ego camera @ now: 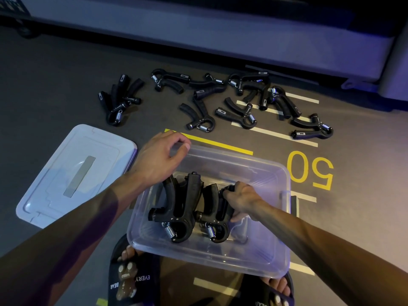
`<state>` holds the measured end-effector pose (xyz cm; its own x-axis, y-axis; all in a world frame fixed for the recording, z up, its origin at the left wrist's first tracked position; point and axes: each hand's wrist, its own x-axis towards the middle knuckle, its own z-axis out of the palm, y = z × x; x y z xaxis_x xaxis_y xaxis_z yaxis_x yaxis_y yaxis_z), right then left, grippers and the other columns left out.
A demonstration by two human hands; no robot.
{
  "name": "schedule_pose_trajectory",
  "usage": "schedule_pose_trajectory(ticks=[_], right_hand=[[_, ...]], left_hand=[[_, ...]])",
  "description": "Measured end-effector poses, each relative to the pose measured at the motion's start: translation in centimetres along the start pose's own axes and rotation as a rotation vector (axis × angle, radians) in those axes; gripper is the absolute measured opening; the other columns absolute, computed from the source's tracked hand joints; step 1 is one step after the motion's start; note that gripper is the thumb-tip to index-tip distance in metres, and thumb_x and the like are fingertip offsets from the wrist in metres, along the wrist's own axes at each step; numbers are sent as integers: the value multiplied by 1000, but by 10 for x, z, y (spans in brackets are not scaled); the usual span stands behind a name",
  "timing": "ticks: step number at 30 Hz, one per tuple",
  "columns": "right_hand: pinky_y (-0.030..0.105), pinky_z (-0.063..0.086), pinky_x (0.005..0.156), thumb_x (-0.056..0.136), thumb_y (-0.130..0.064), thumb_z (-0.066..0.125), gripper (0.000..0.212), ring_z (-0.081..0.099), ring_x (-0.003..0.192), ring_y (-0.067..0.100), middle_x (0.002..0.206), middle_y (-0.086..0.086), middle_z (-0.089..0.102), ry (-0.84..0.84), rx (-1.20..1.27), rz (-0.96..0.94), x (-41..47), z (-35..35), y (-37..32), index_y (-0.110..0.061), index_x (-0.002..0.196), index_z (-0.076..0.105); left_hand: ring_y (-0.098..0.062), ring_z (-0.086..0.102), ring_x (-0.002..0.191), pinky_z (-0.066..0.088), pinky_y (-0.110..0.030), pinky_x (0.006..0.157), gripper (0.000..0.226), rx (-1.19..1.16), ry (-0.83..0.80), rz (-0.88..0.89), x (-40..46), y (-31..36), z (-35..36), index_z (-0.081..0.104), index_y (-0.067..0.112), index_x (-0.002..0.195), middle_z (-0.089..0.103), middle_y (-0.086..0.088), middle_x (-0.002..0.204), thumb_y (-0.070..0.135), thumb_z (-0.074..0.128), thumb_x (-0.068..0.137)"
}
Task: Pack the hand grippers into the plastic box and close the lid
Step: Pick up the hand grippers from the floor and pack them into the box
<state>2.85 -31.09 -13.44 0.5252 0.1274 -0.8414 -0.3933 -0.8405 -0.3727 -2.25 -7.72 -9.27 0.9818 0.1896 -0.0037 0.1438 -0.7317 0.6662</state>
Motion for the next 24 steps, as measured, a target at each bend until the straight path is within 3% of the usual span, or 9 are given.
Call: schedule_pose_trajectory(ticks=[3,8,13,24], right_hand=[[51,62,65,96,-22,52,20,73,67,40,84,21,64,-7,1,-13,0,1,1,-3,101,54],[51,62,62,95,-24,51,31,74,67,38,115,20,60,-21,14,-48,3,1,4,-16,124,49],[50,62,63,95,-24,50,32,74,69,38,119,19,60,-24,11,-67,3,1,4,-20,127,49],[51,62,63,96,-26,46,31,73,66,40,115,21,60,6,-112,-100,1,1,1,-12,123,47]], left_hand=[[-11,57,101,47,-37,91,23,-3,7,0,0,1,0,67,28,101,67,14,103,41,48,96],[-9,56,100,47,-35,89,24,8,6,4,0,2,0,67,28,102,66,16,103,41,48,97],[-8,56,100,46,-34,88,23,10,6,6,-1,3,0,67,28,102,66,17,103,41,48,97],[-9,55,102,46,-35,89,16,16,-4,3,-1,4,-2,67,27,104,65,15,105,34,53,102]])
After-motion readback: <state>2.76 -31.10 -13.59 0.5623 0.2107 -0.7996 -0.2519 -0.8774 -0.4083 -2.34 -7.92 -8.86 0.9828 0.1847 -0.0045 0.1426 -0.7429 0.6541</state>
